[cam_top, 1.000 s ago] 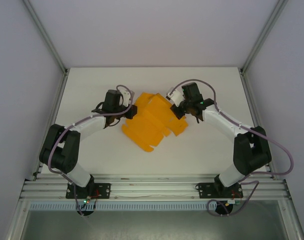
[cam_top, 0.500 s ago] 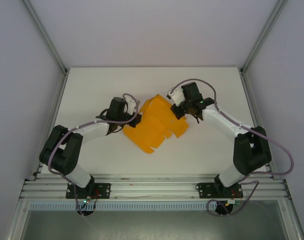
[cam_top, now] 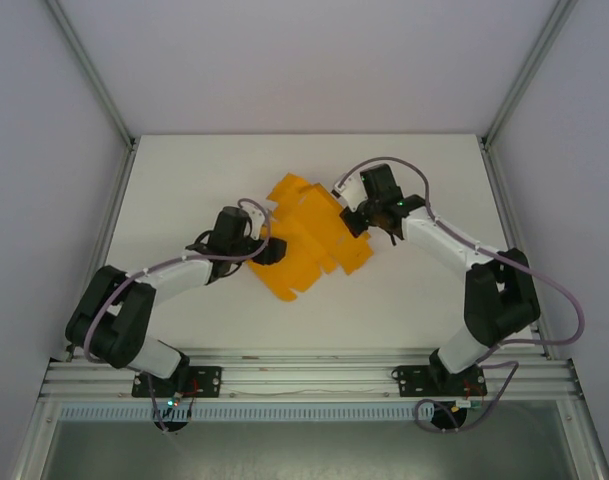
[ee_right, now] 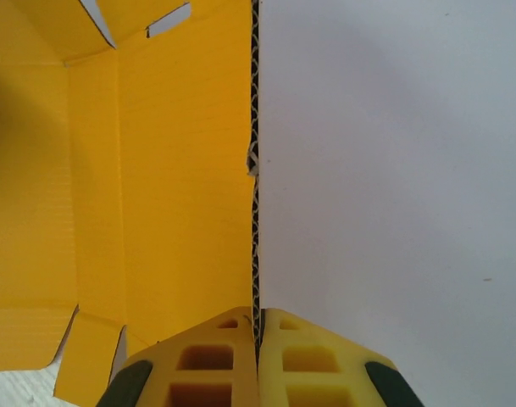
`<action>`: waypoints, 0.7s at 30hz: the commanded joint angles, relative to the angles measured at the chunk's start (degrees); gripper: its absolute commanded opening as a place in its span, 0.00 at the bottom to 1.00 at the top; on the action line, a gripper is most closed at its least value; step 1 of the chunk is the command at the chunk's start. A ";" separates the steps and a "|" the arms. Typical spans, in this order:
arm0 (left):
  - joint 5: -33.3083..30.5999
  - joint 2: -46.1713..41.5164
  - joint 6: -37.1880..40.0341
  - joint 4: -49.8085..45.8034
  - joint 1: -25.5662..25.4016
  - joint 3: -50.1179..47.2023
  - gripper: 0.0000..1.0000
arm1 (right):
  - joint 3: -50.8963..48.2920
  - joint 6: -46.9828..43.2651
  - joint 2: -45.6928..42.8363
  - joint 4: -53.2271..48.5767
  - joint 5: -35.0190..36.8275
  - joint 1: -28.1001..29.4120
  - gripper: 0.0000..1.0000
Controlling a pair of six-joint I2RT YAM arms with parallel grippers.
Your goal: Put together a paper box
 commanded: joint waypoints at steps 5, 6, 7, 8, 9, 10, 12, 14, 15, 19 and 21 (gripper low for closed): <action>-16.29 -4.08 -7.46 -4.71 5.79 5.83 1.00 | -3.41 -6.81 -4.51 2.05 -4.03 0.46 0.00; -16.27 -3.52 -8.22 -4.72 7.08 5.67 1.00 | -3.45 -7.01 -4.69 2.17 -4.02 0.47 0.00; -16.04 -2.75 -8.39 -5.14 8.00 5.78 1.00 | -3.44 -7.19 -4.84 2.32 -4.10 0.43 0.00; -15.45 -1.81 -7.93 -5.52 8.56 5.97 1.00 | -3.41 -7.34 -4.83 2.49 -4.14 0.43 0.00; -14.63 -1.05 -6.86 -5.68 8.61 5.98 1.00 | -3.32 -7.33 -4.89 2.56 -4.13 0.47 0.00; -13.61 -0.39 -6.21 -5.88 8.59 5.98 1.00 | -3.12 -7.53 -4.87 2.50 -4.21 0.50 0.00; -11.22 0.52 -5.40 -5.05 8.58 5.38 1.00 | -2.89 -7.55 -4.85 2.43 -4.27 0.51 0.00; -8.24 1.03 -5.06 -3.49 8.60 4.73 1.00 | -2.58 -7.44 -4.60 2.41 -4.45 0.43 0.00; -6.70 1.21 -4.95 -2.27 8.58 4.33 0.99 | -2.47 -7.29 -4.48 2.51 -4.53 0.46 0.00; -3.29 2.19 -5.33 1.97 8.51 3.23 0.99 | -1.68 -6.28 -3.72 2.65 -5.28 0.55 0.00; -2.42 3.10 -5.10 1.97 8.47 3.80 0.99 | -1.44 -5.89 -3.56 2.83 -5.80 0.51 0.00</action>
